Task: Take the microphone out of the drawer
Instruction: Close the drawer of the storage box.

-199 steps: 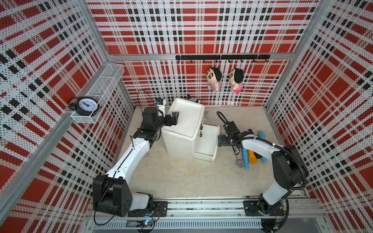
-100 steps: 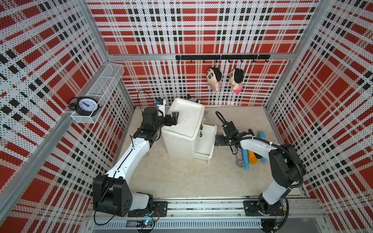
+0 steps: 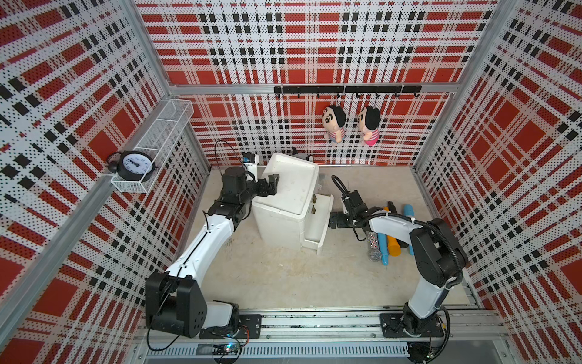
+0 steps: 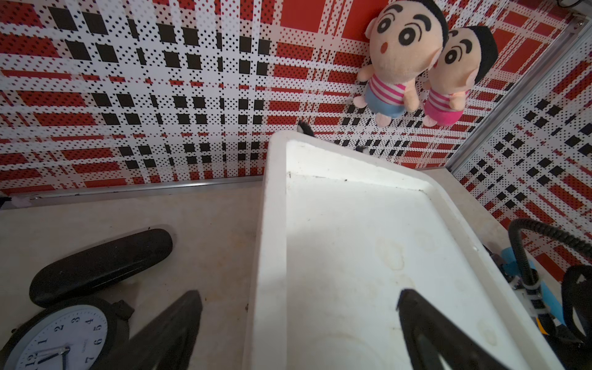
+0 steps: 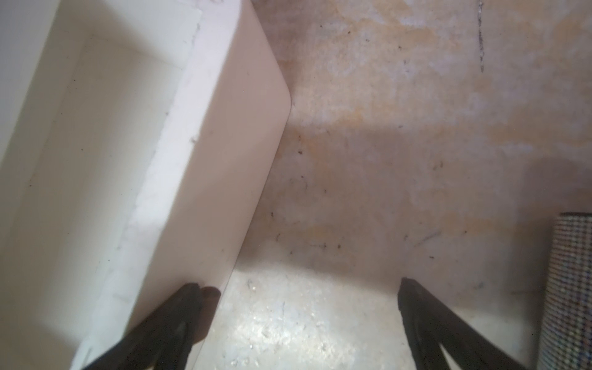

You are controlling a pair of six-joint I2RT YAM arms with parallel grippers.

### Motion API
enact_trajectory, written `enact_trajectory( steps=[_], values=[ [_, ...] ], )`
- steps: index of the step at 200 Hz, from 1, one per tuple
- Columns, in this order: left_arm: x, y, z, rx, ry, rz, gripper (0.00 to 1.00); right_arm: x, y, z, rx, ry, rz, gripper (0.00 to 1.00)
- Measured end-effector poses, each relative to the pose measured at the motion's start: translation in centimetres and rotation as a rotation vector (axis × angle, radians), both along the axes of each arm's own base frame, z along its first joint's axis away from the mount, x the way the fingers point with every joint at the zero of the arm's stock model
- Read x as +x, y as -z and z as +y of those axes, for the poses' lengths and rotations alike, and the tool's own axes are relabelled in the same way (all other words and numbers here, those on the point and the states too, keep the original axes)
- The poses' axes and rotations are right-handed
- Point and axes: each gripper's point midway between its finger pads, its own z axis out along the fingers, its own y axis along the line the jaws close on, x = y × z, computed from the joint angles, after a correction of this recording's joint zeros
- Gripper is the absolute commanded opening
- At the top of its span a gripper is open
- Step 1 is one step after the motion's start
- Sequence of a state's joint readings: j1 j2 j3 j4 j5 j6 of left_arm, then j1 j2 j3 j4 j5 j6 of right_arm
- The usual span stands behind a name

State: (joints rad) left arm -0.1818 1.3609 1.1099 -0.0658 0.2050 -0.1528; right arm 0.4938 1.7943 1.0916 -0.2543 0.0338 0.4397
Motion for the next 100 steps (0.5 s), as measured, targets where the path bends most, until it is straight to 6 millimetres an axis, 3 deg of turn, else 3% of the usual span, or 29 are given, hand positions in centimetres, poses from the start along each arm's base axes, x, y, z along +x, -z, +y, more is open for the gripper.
enact_trajectory(
  steps=[100],
  values=[
    [0.0, 0.0, 0.0, -0.001, 0.002, -0.001, 0.98, 0.8, 0.4, 2.5, 0.08, -0.032, -0.009, 1.0]
  ],
)
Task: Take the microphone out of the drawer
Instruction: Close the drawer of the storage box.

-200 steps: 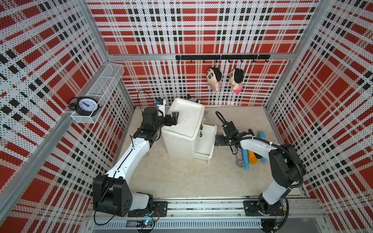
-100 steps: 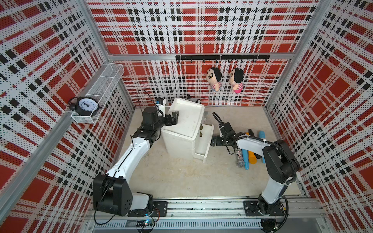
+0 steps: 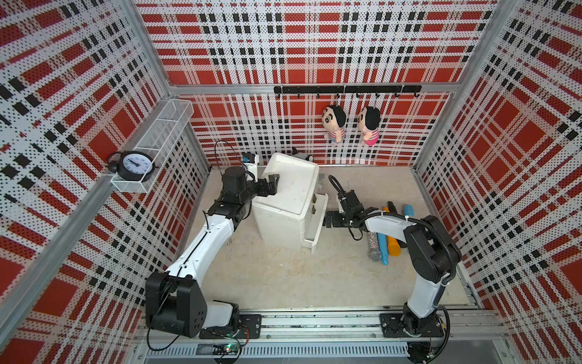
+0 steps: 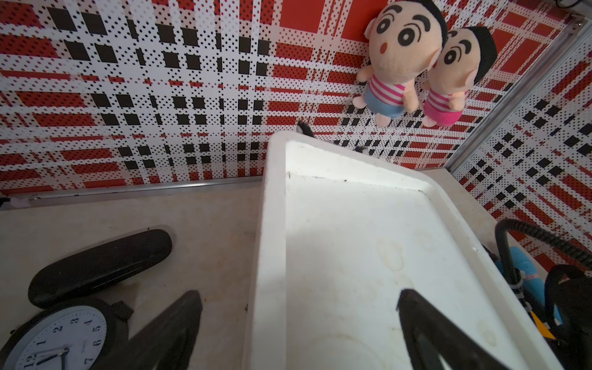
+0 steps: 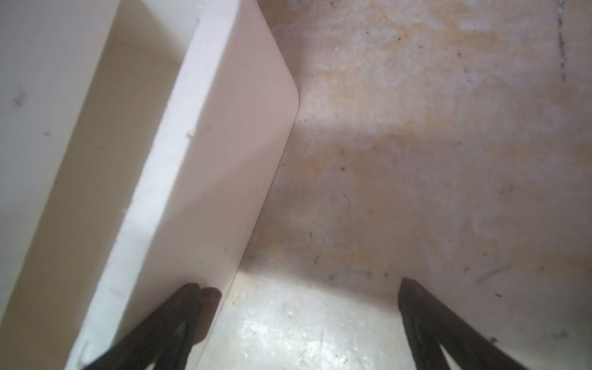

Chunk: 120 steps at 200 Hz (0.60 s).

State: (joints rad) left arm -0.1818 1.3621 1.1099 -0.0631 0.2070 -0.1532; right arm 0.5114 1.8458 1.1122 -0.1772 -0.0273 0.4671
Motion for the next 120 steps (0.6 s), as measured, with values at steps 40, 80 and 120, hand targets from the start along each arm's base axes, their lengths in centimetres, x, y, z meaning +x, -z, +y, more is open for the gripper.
enact_trajectory(
  steps=[40, 80, 120],
  values=[
    [0.0, 0.0, 0.0, -0.001, 0.002, -0.001, 0.98, 0.3, 0.1, 1.0, 0.027, -0.016, -0.008, 1.0],
    [0.0, 0.0, -0.1, -0.002, 0.004, -0.002, 0.98, 0.5, 0.4, 1.7, 0.059, -0.02, -0.007, 1.0],
    [0.0, 0.0, -0.1, -0.002, 0.006, -0.002, 0.98, 0.8, 0.4, 2.6, 0.082, -0.036, -0.005, 1.0]
  ],
)
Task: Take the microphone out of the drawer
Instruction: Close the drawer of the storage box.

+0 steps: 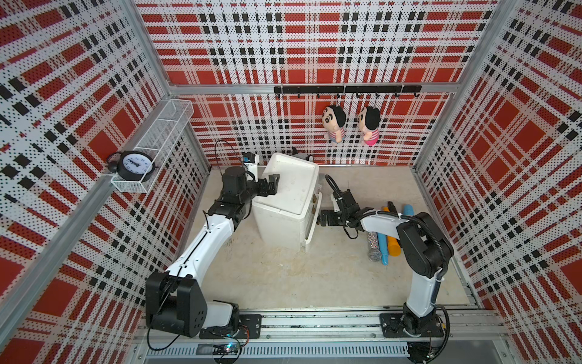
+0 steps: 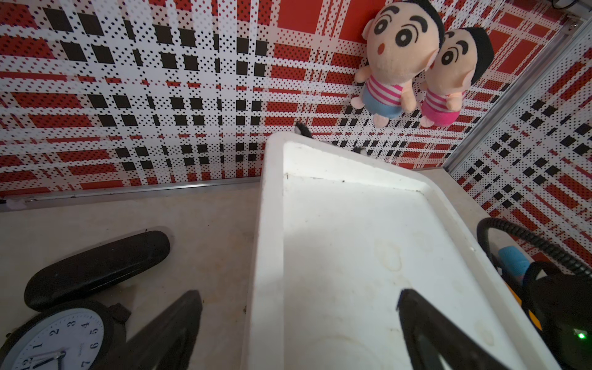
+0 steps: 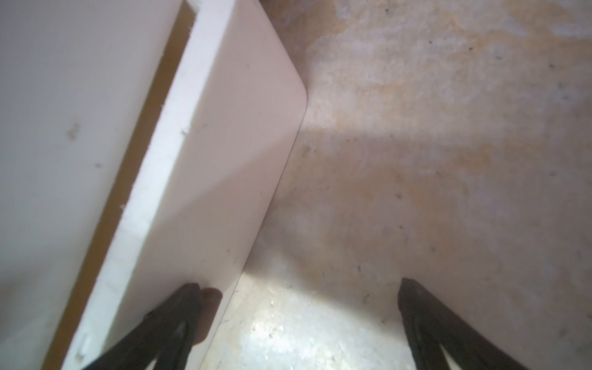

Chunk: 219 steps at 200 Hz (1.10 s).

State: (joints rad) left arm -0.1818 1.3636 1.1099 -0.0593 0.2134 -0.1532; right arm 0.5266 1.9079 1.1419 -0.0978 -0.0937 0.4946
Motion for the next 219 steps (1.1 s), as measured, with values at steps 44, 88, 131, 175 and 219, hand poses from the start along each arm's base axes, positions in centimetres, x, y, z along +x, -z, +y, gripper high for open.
enact_trajectory(
  steps=[44, 88, 131, 175, 219],
  values=[
    [0.0, 0.0, -0.1, -0.001, 0.004, 0.0, 0.98, 0.1, 0.0, 0.6, 0.012, -0.011, 0.0, 1.0],
    [0.0, 0.0, -0.2, -0.003, 0.008, -0.003, 0.98, 0.2, -0.1, 1.0, 0.018, -0.018, -0.003, 1.0],
    [0.1, 0.0, -0.2, -0.004, 0.011, -0.003, 0.98, 0.3, -0.1, 1.5, 0.024, -0.026, -0.004, 1.0],
    [0.1, 0.0, -0.3, -0.004, 0.014, -0.003, 0.98, 0.5, 0.0, 2.2, 0.035, -0.034, -0.005, 1.0],
    [0.1, -0.1, -0.3, -0.005, 0.015, -0.003, 0.98, 0.6, 0.1, 2.3, 0.039, -0.031, 0.0, 1.0]
  ],
)
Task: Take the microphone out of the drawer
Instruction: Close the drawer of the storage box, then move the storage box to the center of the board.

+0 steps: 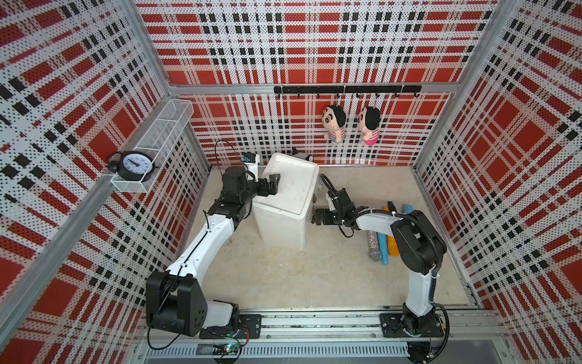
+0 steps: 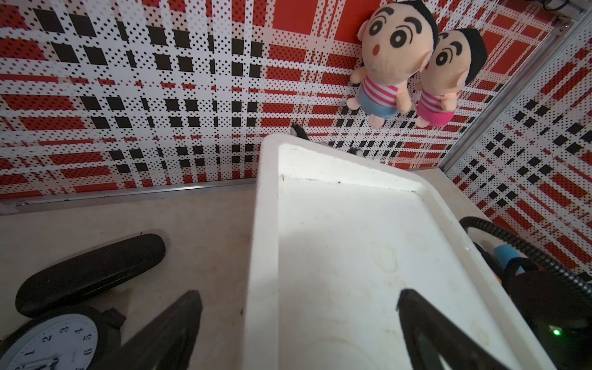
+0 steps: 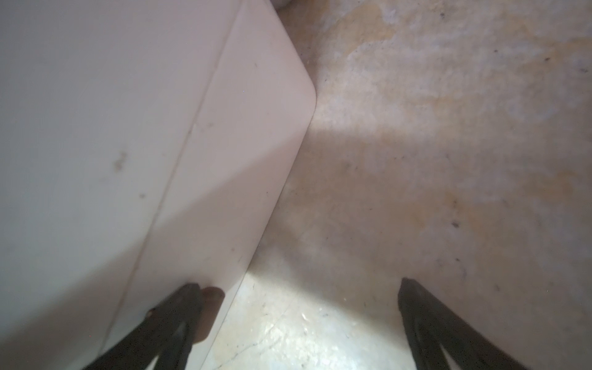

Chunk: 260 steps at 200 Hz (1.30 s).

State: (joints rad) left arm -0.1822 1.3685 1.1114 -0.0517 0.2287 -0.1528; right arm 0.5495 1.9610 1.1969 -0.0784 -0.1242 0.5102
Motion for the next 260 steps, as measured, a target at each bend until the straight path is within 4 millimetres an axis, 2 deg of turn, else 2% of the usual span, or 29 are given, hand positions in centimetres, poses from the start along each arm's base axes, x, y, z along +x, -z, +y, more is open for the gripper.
enact_trajectory(
  steps=[98, 131, 152, 179, 218, 235, 260],
  values=[
    [0.0, 0.0, 0.0, 0.0, 0.0, 0.0, 0.98, -0.1, 0.2, -0.4, -0.019, 0.008, 0.003, 1.0],
    [0.0, 0.0, -0.1, 0.0, 0.001, 0.0, 0.98, -0.8, -0.1, -2.2, -0.046, 0.025, 0.01, 1.0],
    [0.0, 0.0, -0.2, 0.001, 0.005, -0.001, 0.98, -1.0, -0.9, -3.8, -0.073, 0.052, 0.004, 1.0],
    [-0.2, -0.1, -0.9, 0.006, 0.023, -0.006, 0.98, -0.6, -2.6, -6.9, -0.09, 0.105, -0.016, 1.0],
    [-0.7, -0.2, -2.6, 0.04, 0.059, -0.023, 0.98, 0.4, -6.9, -11.7, -0.101, 0.192, -0.089, 1.0],
    [-1.0, -0.1, -3.9, 0.064, 0.082, -0.03, 0.98, 0.7, -8.6, -13.9, -0.111, 0.227, -0.119, 1.0],
    [-1.9, 0.1, -6.4, 0.099, 0.13, -0.038, 0.98, 0.8, -10.1, -16.6, -0.125, 0.27, -0.139, 1.0]
  ],
)
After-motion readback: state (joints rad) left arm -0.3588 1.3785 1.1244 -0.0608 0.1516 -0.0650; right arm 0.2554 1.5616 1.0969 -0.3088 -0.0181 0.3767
